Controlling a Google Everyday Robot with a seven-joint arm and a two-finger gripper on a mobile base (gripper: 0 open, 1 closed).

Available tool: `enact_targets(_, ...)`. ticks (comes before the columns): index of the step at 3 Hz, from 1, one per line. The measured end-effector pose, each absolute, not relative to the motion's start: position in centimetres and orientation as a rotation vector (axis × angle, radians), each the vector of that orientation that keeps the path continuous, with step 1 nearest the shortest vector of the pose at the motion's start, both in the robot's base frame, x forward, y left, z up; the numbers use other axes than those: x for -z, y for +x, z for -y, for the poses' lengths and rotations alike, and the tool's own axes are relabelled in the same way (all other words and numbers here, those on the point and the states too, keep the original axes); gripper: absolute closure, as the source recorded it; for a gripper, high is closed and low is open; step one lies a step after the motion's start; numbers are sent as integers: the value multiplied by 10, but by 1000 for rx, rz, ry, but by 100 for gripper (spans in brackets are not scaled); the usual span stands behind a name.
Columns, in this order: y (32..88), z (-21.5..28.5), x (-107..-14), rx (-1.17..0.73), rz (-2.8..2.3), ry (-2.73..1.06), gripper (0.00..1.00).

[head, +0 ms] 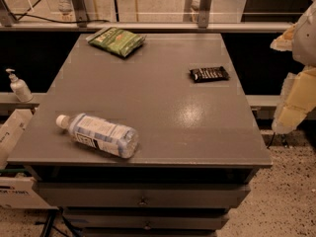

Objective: Move blue plastic bottle near rxbar chocolate

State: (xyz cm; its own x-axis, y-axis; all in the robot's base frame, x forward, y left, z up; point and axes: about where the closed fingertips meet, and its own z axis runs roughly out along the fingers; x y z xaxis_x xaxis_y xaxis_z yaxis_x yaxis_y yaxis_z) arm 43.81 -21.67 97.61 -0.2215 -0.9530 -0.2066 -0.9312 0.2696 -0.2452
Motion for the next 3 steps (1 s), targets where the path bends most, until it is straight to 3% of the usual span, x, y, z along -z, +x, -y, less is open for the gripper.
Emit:
enact_targets(2, 438, 204, -969, 51, -2206, -1726, 0)
enact_targets(3, 438, 165, -950, -81, -2167, -1725, 0)
